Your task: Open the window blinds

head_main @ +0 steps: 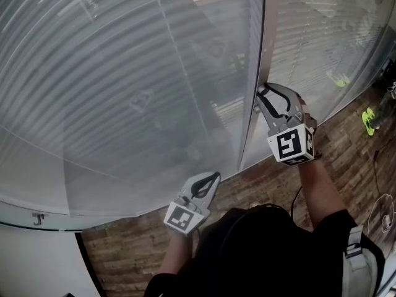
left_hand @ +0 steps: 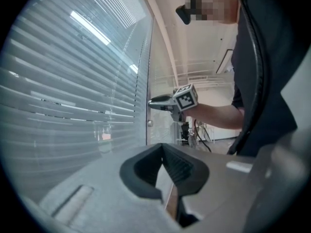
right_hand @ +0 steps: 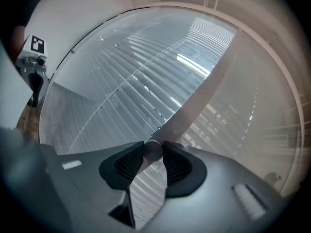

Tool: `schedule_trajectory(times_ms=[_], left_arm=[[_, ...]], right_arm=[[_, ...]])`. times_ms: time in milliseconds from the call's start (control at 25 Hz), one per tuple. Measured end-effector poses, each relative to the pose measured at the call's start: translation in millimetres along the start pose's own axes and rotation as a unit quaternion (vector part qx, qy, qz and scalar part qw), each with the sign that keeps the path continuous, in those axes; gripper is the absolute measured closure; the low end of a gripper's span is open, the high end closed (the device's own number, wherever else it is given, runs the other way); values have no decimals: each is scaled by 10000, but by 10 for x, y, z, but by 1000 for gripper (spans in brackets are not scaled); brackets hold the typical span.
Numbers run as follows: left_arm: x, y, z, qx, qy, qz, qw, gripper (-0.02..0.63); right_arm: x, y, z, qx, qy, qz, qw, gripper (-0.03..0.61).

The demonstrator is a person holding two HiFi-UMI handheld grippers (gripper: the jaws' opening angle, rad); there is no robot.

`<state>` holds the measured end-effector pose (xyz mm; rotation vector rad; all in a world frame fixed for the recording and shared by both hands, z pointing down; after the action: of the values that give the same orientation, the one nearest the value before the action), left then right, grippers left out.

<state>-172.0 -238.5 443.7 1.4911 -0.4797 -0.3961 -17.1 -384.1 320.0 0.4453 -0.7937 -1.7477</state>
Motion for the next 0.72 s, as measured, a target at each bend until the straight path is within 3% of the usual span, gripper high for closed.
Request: schedule_trajectory(times_ms=[120, 320, 480, 720], left_arm=[[-10, -7, 5, 14, 101, 12, 9999, 609], [-9, -10, -17, 19, 309, 54, 9995, 609], [-4, -16, -44, 16, 442, 31, 9990, 609], [-55, 16, -17, -25, 514, 25, 9987, 609]], right_arm=[[16, 14, -18, 816, -10, -214, 9964, 453], [17, 66, -75, 2214, 93, -443, 9741, 453], [2, 125, -124, 3332, 46, -596, 9410, 453], [4, 121, -147, 4586, 20, -814, 8849, 453]])
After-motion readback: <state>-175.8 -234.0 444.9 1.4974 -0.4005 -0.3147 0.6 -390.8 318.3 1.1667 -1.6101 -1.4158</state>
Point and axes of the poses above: the fingertips, and each gripper's own axes: x forward along the fingers, z to its left, y out of its underside, the point moved 1 cm from there along -x, backward along the fingers
